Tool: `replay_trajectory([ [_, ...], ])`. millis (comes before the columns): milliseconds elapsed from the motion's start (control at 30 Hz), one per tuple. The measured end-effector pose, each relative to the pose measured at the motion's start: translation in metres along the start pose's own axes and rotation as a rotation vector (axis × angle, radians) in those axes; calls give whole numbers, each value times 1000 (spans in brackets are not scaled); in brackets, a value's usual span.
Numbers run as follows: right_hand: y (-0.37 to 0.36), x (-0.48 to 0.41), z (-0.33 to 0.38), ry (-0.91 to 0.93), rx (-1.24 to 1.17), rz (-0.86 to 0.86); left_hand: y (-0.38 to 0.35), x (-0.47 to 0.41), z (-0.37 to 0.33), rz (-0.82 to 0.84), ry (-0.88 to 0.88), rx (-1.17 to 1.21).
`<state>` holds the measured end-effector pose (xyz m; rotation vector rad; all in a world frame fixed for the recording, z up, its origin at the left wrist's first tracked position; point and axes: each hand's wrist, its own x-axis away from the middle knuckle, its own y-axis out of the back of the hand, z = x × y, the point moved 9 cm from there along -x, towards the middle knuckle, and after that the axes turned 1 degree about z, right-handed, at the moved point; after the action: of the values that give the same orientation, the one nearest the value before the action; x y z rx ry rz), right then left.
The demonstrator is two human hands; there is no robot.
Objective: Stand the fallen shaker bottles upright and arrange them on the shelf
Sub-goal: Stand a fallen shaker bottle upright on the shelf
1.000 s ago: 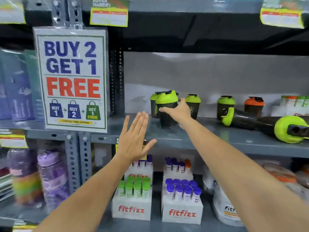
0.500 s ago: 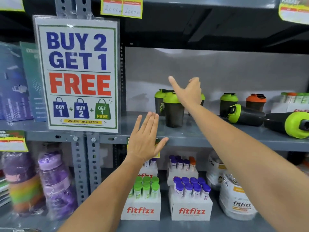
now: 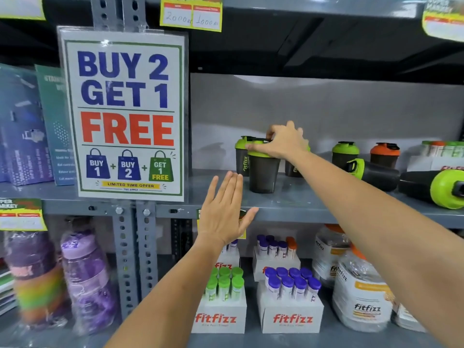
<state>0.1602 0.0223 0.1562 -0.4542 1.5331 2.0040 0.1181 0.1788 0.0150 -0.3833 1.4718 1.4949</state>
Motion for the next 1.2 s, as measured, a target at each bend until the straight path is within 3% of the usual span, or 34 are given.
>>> replay_trajectory([
  [100,13,2,20,58,229,-52,1,0,0,-7,-1,14],
  [267,8,5,36,115,63,198,3,2,0,-7,14,54],
  [367,6,9,39,156,-68,254,4,2,0,-12,26,65],
  [500,-3,9,37,216,-94,177,4,3,1,-14,28,77],
  [667,-12,4,34,209,-273,279,5,3,1,-34,27,96],
  [800,-7,4,35,268,-88,129,5,3,1,-26,29,86],
  [967,-14,3,39,286,-117,255,4,3,1,-23,33,84],
  [1100,-12,4,41,303,-10,158,4,3,1,-20,35,85],
  [1200,-14,4,44,326,-36,178,5,3,1,-19,36,87],
])
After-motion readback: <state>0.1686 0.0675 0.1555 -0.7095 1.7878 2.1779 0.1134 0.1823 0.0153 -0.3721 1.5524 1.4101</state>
